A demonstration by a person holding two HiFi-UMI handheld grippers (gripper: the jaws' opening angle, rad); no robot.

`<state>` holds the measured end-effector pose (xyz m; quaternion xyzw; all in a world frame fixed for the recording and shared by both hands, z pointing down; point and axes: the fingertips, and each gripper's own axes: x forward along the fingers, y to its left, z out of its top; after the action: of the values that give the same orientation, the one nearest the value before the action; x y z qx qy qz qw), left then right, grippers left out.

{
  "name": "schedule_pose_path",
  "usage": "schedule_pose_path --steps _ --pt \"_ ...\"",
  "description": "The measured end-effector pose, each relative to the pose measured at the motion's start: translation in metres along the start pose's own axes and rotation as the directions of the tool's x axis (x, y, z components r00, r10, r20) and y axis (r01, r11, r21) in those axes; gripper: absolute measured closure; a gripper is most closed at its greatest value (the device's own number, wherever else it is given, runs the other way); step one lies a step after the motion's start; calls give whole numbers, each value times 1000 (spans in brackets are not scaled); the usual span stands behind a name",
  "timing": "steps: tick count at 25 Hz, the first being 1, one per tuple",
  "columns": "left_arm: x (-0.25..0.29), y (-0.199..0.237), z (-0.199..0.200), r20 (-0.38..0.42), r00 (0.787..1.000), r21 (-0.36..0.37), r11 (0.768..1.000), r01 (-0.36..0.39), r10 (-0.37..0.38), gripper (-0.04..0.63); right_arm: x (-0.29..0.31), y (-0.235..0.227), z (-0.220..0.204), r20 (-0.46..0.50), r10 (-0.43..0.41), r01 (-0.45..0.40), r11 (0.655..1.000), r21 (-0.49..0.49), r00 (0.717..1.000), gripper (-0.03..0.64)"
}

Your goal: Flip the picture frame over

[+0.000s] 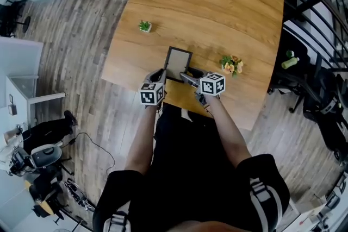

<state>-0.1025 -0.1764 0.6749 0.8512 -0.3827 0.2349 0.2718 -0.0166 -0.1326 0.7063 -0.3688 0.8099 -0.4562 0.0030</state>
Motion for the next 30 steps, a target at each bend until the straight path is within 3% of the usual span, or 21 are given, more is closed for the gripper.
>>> schedule_pose_path --steps 7,12,16,19,30 --pt "-5 -11 2 25 1000 12 1000 10 -10 540 -15 6 9 74 55 -63 992 106 996 473" --pt "-6 -18 6 33 999 20 999 26 -26 540 -25 10 15 135 108 -131 977 168 985 493" --pt "-6 -23 10 59 996 2 998 62 -62 538 -32 10 22 159 98 -131 969 209 982 537" --pt "-3 -28 14 81 993 -14 996 91 -89 537 -37 8 25 176 102 -138 968 207 979 546" --pt "7 -40 11 40 990 -9 991 135 -135 537 -49 1 38 152 66 -92 981 171 986 548"
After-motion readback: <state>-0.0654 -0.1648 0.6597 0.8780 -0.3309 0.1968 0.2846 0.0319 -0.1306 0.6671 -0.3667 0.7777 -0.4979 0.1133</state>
